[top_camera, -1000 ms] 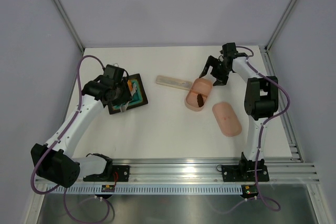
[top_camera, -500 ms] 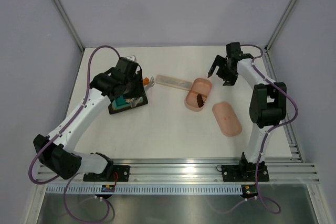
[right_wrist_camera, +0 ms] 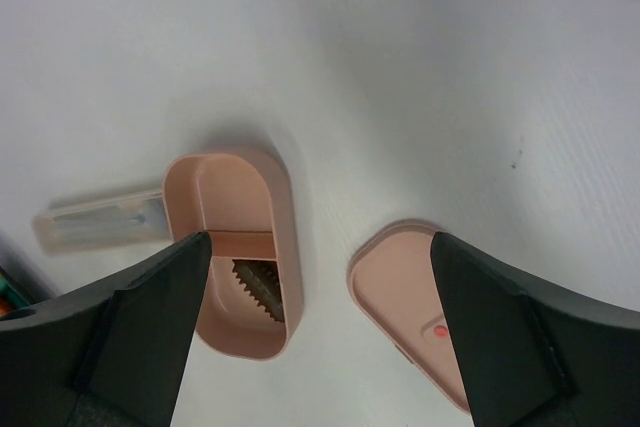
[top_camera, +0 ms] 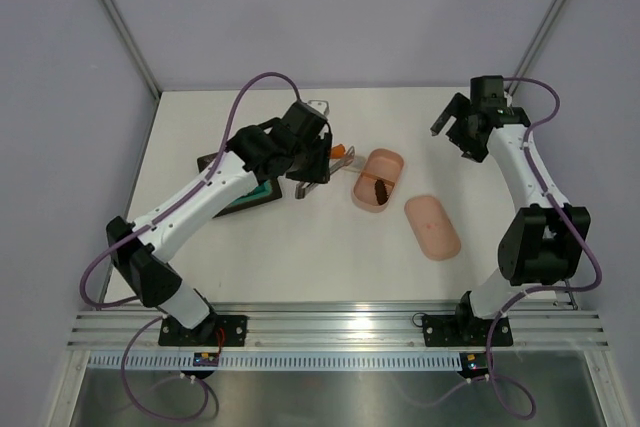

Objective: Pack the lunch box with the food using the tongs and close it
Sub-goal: Place the fake food in the packing box.

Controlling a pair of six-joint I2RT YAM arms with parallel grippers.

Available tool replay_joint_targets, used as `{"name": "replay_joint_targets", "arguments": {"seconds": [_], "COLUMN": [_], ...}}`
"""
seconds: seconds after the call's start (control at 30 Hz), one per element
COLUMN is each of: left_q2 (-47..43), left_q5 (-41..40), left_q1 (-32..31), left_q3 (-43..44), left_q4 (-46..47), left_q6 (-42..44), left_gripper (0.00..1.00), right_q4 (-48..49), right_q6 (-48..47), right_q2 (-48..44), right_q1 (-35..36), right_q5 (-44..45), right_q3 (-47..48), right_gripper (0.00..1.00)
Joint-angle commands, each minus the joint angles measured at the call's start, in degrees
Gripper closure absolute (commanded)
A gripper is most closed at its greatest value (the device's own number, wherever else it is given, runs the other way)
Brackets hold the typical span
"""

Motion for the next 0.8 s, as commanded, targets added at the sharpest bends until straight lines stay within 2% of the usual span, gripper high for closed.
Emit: {"name": "replay_joint_targets", "arguments": {"seconds": [0.0, 0.17, 0.53, 0.77], "left_q2": [3.43, 8.89, 17.94, 23.83], "left_q5": [-0.49, -0.05, 1.17, 2.67], "left_q1": [-2.5, -4.35, -5.23, -5.58], "left_q3": [5.57, 8.83, 14.19, 19.02], "left_q4": [4.37, 7.71, 13.6, 12.81], "left_q6": [2.14, 3.19, 2.93, 3.1], "left_gripper": [0.65, 0.65, 0.65, 0.65], "right_q4": [-0.75, 0.67, -1.62, -6.8], "right_q6": [2.19, 3.43, 4.31, 1.41], "right_q2": [-8.39, -18.14, -32.21, -36.52], "right_q1": [-0.84, -0.84, -0.84, -0.84], "right_q5": [3.56, 4.62, 3.65, 9.54], "right_q3": [-3.96, -11.78, -23.47, -22.69], "right_gripper": [0.0, 0.01, 0.0, 0.0]}}
